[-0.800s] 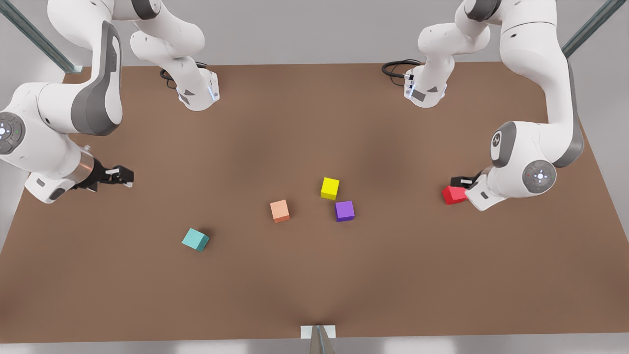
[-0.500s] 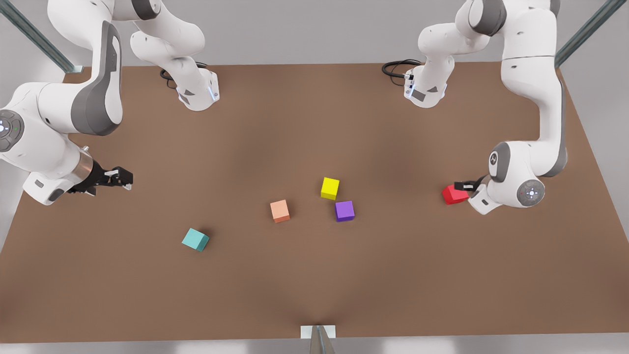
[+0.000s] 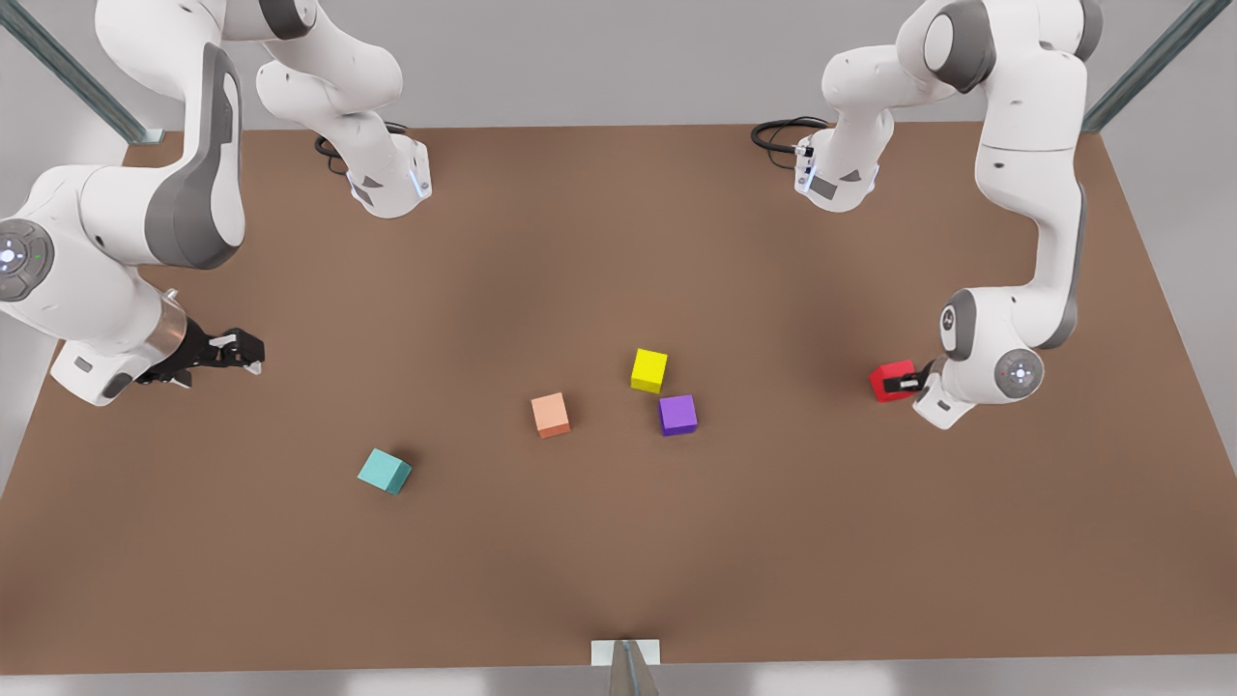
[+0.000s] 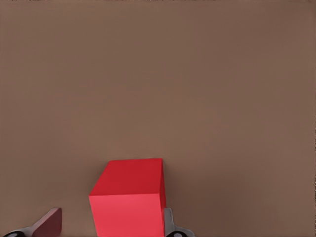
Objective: Pick up red wooden cube and pass to hand red wooden cube and place in blue wooden cube
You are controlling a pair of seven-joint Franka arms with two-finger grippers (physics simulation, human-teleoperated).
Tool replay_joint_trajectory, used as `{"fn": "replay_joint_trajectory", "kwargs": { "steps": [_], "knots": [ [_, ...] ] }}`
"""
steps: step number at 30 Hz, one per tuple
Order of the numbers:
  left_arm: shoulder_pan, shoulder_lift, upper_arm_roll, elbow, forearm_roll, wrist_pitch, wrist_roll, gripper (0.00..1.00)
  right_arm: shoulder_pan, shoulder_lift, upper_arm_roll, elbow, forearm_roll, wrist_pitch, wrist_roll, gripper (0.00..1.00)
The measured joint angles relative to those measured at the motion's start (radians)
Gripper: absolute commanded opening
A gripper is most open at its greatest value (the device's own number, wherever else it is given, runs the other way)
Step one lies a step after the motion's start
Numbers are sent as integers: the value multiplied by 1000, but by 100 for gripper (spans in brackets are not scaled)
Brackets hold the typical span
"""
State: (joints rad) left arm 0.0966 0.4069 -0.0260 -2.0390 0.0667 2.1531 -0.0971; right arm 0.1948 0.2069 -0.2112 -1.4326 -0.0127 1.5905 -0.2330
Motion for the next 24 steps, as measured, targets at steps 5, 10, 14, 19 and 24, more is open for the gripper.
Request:
{"fn": "replay_joint_trajectory", "kwargs": {
  "steps": [5,10,14,19,24],
  "knots": [
    [-13,20,0,-1,0,17,-33,100,-1,0,0,-2,0,0,-6,100],
    [-11,63,0,0,0,30,-57,100,0,1,0,-3,-1,-1,-10,100],
    [-10,86,0,-14,0,44,-72,100,0,3,1,-4,-1,-1,-13,100],
    [-8,96,0,-29,2,63,-87,76,0,3,2,-5,-1,-1,-17,100],
    [-7,100,-6,-10,5,72,-106,65,0,4,1,-5,-1,-2,-24,100]
  ]
}}
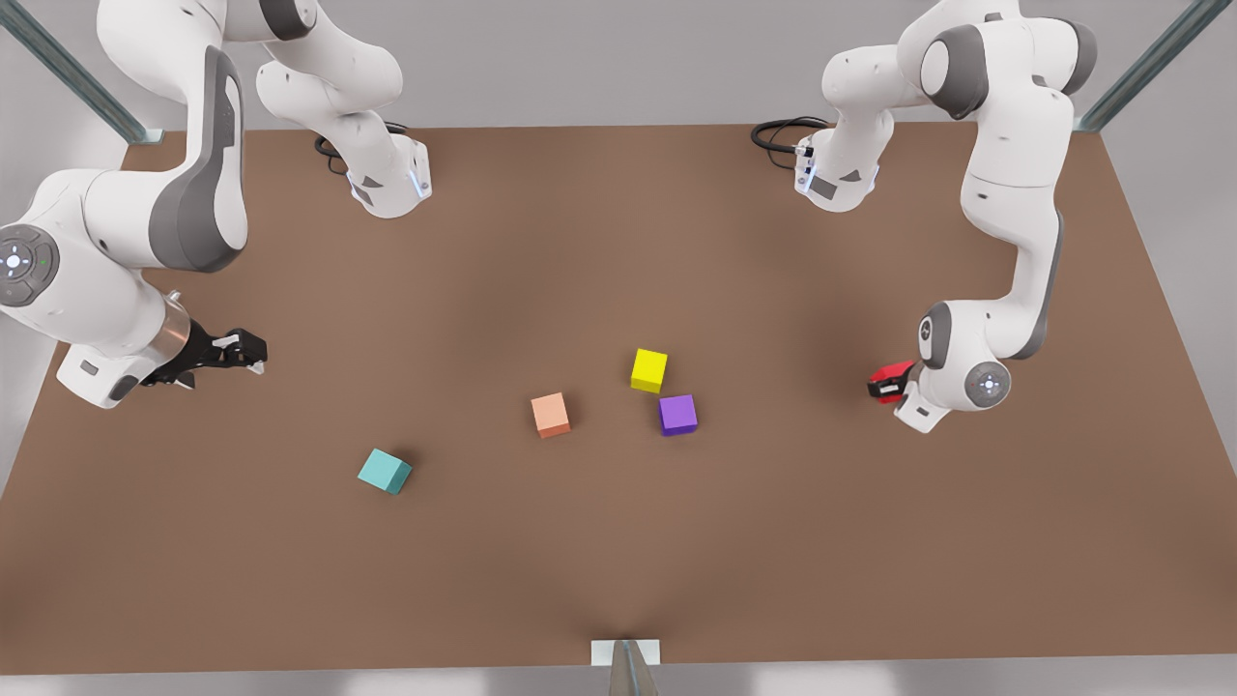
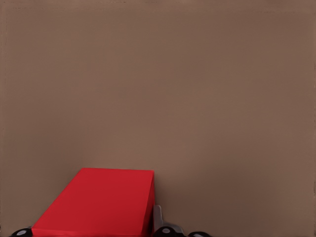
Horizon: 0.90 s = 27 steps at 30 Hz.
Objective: Pick up red wooden cube and pass to hand red wooden cube and place in blue wooden cube
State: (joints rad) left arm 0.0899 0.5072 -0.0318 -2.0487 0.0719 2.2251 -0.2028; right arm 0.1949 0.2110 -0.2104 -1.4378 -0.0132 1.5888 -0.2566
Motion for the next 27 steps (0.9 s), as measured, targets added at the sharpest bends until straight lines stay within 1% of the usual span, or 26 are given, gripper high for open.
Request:
{"fn": "replay_joint_trajectory", "kwargs": {
  "steps": [2,3,5,7,9,11,12,13,14,16,19,23,27],
  "knots": [
    [2,2,-28,40,-18,-5,-6,65,0,0,0,0,0,0,-2,100],
    [3,0,-60,76,-32,-13,-9,65,0,0,0,0,0,0,-3,100],
    [-4,2,-110,227,-59,-83,-15,65,0,2,0,1,0,0,-5,100],
    [-7,40,-188,356,-177,-157,-19,65,-1,35,3,13,32,1,-19,100],
    [-12,144,-317,527,-314,-210,-20,63,-2,122,5,42,171,-3,-66,100],
    [-15,271,-467,673,-477,-239,-20,63,-2,241,7,51,393,-12,-146,100],
    [-18,360,-552,755,-558,-234,-20,63,-2,305,14,65,517,-16,-201,100],
    [-19,441,-622,821,-632,-225,-17,62,-1,387,37,110,632,-21,-263,100],
    [-29,495,-673,860,-705,-207,-11,62,2,469,58,165,739,-25,-330,100],
    [-69,564,-718,936,-809,-170,2,62,6,565,97,236,912,-23,-467,100],
    [-94,622,-744,974,-903,-135,46,62,15,626,173,261,1105,-3,-673,100],
    [-89,637,-749,973,-963,-118,116,62,63,640,237,262,1276,78,-936,100],
    [-88,642,-750,971,-995,-111,175,62,85,638,249,249,1373,187,-1163,100]
  ]
}}
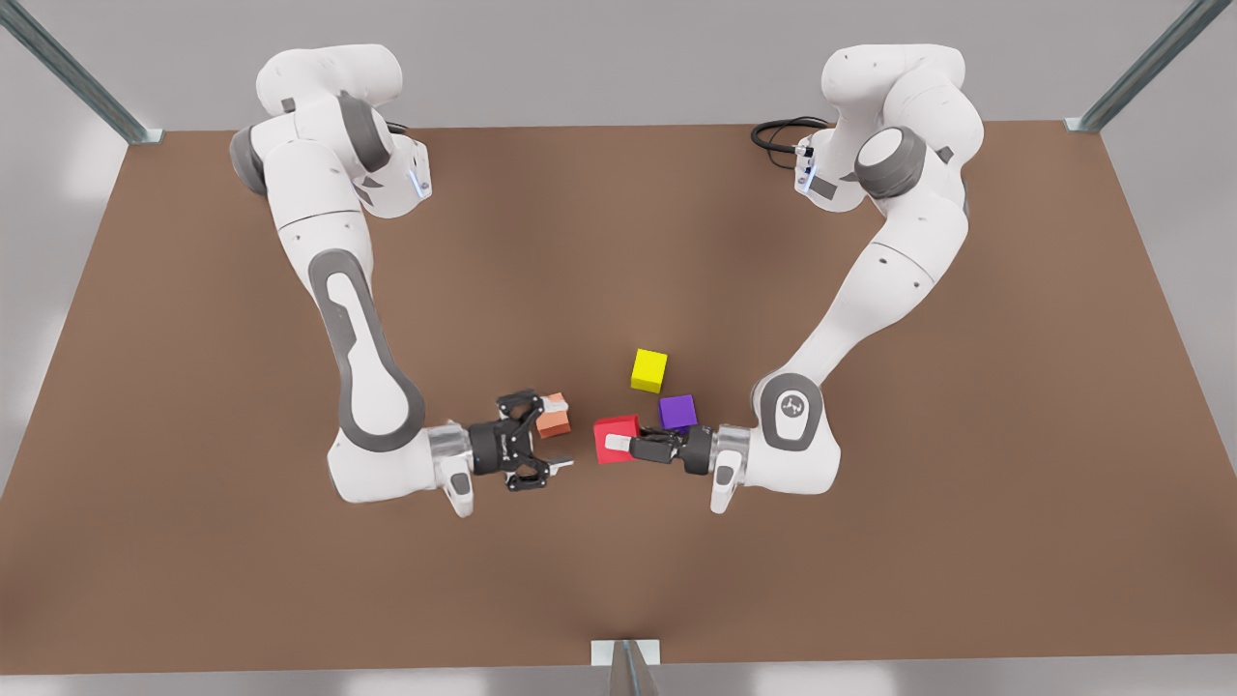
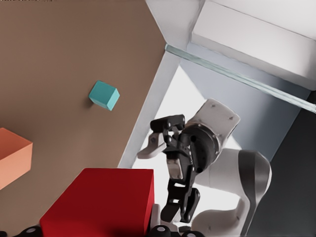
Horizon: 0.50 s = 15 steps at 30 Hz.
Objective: Pick up red wooden cube and pass to hand red wooden cube and place in blue wooden cube
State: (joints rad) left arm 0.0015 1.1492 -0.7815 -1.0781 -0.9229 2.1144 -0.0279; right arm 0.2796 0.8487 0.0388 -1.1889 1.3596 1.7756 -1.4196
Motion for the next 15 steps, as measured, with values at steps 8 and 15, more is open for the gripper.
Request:
{"fn": "replay_joint_trajectory", "kwargs": {
  "steps": [8,15],
  "knots": [
    [10,2,0,-5,-15,-7,86,62,42,4,1,-39,129,161,-355,100],
    [14,3,0,-7,-17,-10,135,62,49,-1,8,-68,173,192,-568,100]
  ]
}}
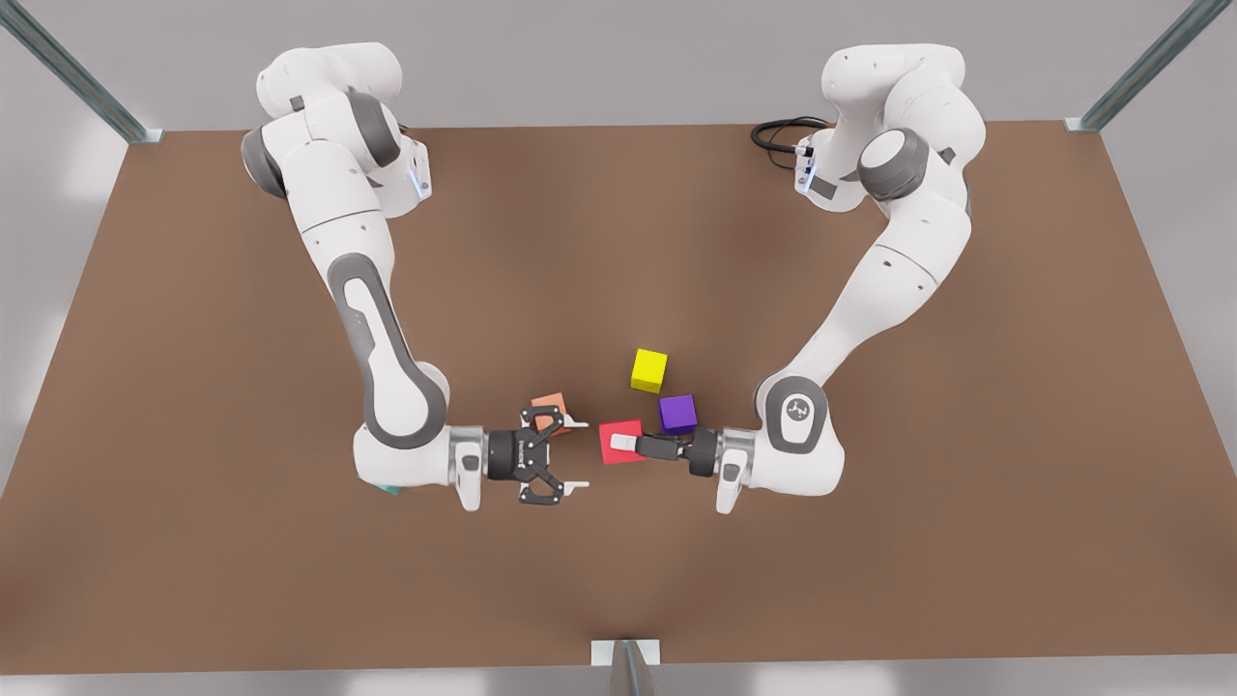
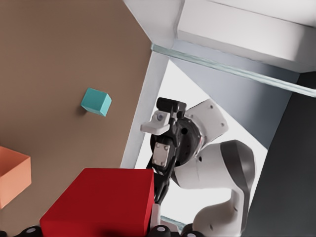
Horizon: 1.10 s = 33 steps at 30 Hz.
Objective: Pick up red wooden cube and pass to hand red wooden cube and place in blue wooden cube
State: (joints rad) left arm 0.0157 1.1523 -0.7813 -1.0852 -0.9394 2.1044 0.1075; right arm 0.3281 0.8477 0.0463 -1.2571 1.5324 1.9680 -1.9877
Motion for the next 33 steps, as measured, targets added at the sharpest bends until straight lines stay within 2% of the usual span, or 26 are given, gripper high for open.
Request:
{"fn": "replay_joint_trajectory", "kwargs": {
  "steps": [15,25,32,33],
  "knots": [
    [0,0,0,-1,-1,-1,59,62,19,2,36,-52,50,9,-267,100],
    [0,0,0,-1,-1,2,78,62,61,41,36,-35,90,54,-354,100],
    [0,0,0,-1,-1,3,86,62,73,64,69,0,107,114,-391,100],
    [0,0,0,-1,-1,3,87,62,73,65,72,2,108,121,-395,97]
  ]
}}
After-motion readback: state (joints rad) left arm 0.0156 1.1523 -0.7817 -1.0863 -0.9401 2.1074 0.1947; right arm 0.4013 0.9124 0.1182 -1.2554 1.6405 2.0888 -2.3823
